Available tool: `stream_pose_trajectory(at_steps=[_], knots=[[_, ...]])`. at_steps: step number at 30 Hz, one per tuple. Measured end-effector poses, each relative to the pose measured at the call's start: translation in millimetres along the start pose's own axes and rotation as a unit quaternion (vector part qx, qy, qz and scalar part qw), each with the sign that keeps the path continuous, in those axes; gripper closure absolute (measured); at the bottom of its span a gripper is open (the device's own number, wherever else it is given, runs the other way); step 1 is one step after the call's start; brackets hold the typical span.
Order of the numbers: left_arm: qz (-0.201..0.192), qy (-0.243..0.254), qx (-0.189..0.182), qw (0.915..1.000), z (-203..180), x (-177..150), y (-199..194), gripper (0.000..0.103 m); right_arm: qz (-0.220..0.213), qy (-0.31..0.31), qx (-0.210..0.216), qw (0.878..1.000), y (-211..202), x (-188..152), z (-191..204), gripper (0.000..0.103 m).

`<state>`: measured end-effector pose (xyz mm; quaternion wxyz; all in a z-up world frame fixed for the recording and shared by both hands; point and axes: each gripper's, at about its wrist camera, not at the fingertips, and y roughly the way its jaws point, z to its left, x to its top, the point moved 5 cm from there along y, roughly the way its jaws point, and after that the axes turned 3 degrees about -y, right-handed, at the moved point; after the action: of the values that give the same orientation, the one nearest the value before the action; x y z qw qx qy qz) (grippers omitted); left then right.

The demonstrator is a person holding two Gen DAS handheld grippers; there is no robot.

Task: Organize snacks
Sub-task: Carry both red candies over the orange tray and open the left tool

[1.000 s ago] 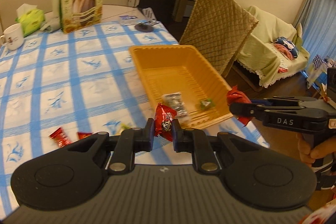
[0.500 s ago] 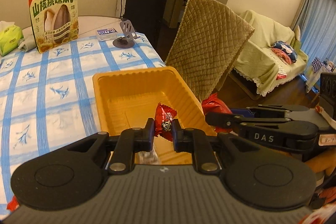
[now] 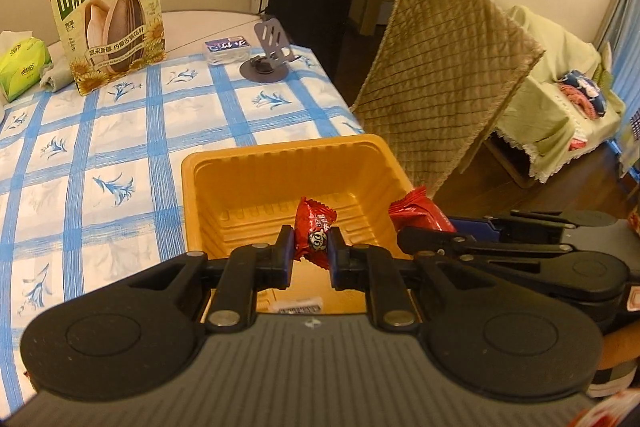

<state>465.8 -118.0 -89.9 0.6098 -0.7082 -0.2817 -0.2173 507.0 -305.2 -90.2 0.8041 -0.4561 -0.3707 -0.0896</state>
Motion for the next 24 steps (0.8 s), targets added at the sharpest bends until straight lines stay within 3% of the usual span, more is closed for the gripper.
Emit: stream_pose_trajectory(at_steps=[18,24], knots=[[0.039,0.008,0.028,0.9988,8.7,5.3,49.2,0.086,0.017,0.016,-0.004,1.000,29.1,7.8,-14.8,0.075],[0.035,0.009,0.032,0.9988,13.1,5.4,47.9,0.077,0.017,0.018,-0.004,1.000,31.2,8.7,-15.4,0.075]])
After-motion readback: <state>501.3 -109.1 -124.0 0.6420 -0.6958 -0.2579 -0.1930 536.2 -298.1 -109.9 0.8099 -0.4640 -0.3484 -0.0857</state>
